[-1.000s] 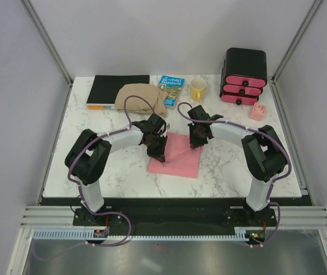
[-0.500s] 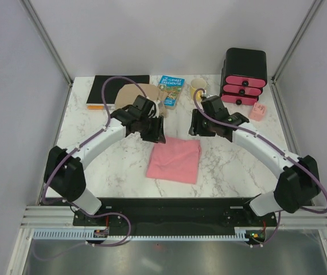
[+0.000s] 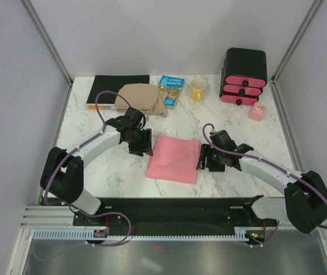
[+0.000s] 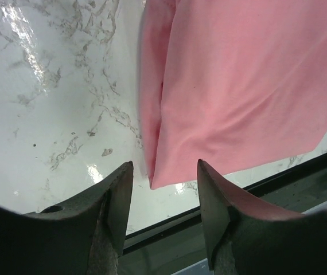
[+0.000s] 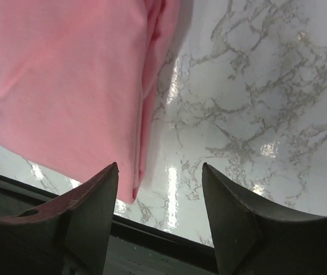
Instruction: Fold and stack the t-shirts
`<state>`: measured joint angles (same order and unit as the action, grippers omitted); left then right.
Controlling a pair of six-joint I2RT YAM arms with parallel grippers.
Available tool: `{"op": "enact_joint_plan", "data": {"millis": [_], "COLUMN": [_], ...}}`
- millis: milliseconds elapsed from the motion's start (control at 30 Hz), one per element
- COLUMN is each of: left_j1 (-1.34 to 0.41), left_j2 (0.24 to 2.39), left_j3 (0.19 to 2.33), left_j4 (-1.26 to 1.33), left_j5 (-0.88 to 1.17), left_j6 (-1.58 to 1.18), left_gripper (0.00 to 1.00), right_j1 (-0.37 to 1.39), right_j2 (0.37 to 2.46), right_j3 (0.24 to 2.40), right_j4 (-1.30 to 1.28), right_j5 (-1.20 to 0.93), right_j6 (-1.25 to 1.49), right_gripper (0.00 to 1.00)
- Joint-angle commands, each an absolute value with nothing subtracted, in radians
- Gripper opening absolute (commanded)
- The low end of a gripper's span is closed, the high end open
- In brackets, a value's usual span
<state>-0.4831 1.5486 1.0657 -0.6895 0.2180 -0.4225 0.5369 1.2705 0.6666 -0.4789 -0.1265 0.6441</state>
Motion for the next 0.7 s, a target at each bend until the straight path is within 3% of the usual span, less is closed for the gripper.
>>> {"op": "enact_joint_plan", "data": {"millis": [0,667], "left_j1": [-0.485,-0.485], "left_j2": [1.483,1.445], "left_j3": [1.037,0.925], "left_j4": [-0.675,-0.669], "left_j5": [0.212,0.186], "left_j6": [-0.413,-0.428], "left_gripper": [0.55,0.54], "right_j1": [0.537,0.537], "right_j2": [1.227,1.54], "right_j3": [0.64,0.532], "right_j4": [-0.348,0.083], "right_j5": [-0.155,-0.331], "right_j6": [0.679,0.696], "right_gripper": [0.68,0.68]}}
